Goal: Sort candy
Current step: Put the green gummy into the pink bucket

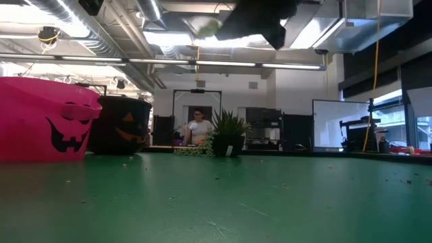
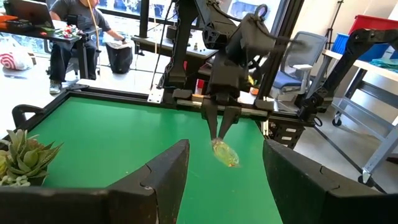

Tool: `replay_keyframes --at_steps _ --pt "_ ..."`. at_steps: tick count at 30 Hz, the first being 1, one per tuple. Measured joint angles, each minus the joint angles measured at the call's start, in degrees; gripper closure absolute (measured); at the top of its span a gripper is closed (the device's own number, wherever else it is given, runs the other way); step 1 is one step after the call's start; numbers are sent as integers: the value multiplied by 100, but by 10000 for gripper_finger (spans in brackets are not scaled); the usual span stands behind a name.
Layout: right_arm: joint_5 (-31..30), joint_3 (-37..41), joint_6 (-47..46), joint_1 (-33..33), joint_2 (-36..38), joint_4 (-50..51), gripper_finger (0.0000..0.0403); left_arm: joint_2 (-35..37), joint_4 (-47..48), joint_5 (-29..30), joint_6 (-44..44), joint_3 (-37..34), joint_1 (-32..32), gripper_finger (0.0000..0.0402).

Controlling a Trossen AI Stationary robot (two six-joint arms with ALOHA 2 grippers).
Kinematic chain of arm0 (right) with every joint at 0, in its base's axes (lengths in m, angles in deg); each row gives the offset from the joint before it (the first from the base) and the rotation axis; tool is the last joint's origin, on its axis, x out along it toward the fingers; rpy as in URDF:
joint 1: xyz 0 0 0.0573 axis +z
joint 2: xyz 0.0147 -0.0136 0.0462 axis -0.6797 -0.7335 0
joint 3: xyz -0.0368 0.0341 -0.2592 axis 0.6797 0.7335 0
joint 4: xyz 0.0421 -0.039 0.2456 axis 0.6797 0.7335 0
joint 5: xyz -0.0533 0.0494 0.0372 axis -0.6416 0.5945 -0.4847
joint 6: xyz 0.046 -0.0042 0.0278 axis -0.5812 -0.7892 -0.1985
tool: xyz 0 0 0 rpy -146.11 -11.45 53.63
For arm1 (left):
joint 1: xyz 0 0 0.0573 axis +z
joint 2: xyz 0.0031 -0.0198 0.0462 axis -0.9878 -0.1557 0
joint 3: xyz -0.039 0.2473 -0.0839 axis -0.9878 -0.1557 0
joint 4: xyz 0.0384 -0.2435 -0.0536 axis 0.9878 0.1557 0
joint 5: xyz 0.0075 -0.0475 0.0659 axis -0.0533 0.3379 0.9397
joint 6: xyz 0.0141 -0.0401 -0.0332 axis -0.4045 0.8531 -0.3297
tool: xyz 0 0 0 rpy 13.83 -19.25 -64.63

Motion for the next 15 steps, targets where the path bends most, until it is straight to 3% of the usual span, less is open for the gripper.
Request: replay_keyframes --at_steps 6,10,15 --pt "-631 0 569 -141 -1 -1163 398 0 0 0 0 0 0 205" --pt "-589 0 1037 -504 -29 -2081 398 0 0 0 0 0 0 205" --pt "-43 -90 1444 -1097 -389 -2906 398 0 0 0 0 0 0 205"
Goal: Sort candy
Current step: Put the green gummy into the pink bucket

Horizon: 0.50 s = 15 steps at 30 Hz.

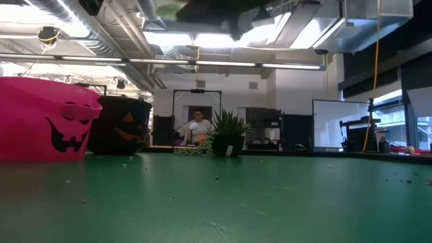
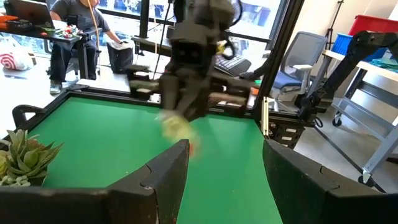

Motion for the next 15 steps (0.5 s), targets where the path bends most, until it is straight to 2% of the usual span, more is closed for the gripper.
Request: replay_keyframes --at_steps 6,11,15 --pt "882 -938 171 -660 -1057 103 398 0 0 0 0 0 0 205" --pt "1667 -2179 221 -1048 -2100 132 398 0 0 0 0 0 0 205" --pt "2268 -3176 252 -1175 -2793 617 398 0 0 0 0 0 0 205"
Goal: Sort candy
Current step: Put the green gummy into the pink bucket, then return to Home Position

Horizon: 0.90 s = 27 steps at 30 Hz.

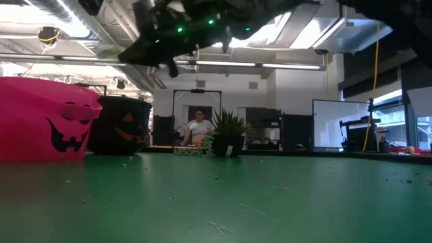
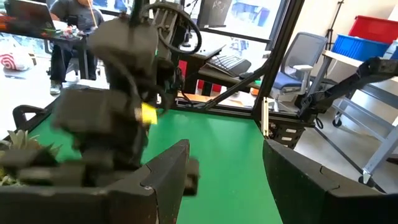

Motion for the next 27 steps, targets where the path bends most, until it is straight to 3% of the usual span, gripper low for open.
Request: replay_keyframes --at_steps 7,17,20,27 --pt "459 -1032 287 91 -653 582 398 0 0 0 0 0 0 205" --pt "679 -1196 435 97 -964 753 391 0 0 0 0 0 0 205" --pt "767 -1187 544 107 -973 760 357 0 0 0 0 0 0 205" --pt "549 -1189 572 137 -969 622 223 0 0 0 0 0 0 205"
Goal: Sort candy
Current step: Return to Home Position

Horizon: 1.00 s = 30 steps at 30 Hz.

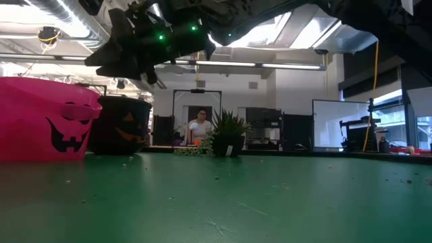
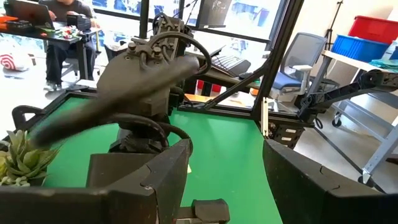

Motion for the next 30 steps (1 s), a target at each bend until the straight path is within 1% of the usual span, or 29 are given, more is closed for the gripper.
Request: replay_keyframes --at_steps 2,4,6,8,11,14,15,17,19,22,24,27,30 --pt "-91 0 0 -2 0 -63 195 0 0 0 0 0 0 205" --pt "-99 0 -2 -7 0 -106 177 0 0 0 0 0 0 205" --pt "-103 0 -2 -8 24 -72 168 0 0 0 0 0 0 205" --pt "-185 2 4 -45 158 361 166 0 0 0 0 0 0 205" --pt "-417 2 1 -92 532 1480 178 0 0 0 0 0 0 205" --pt "-620 9 19 -128 904 2492 202 0 0 0 0 0 0 205" --pt "-645 87 26 -137 1033 2733 211 0 0 0 0 0 0 205" --pt "-724 345 26 -136 1274 2886 232 0 0 0 0 0 0 205" --pt "-724 818 7 -129 1594 2881 252 0 0 0 0 0 0 205" --pt "-700 1862 -101 -122 2286 2251 280 0 0 0 0 0 0 205" --pt "-696 2773 -270 -123 2927 1548 297 0 0 0 0 0 0 205" --pt "-728 4356 -448 -121 4073 434 317 0 0 0 0 0 0 205" --pt "-954 5964 -612 -15 5344 -843 333 0 0 0 0 0 0 205"
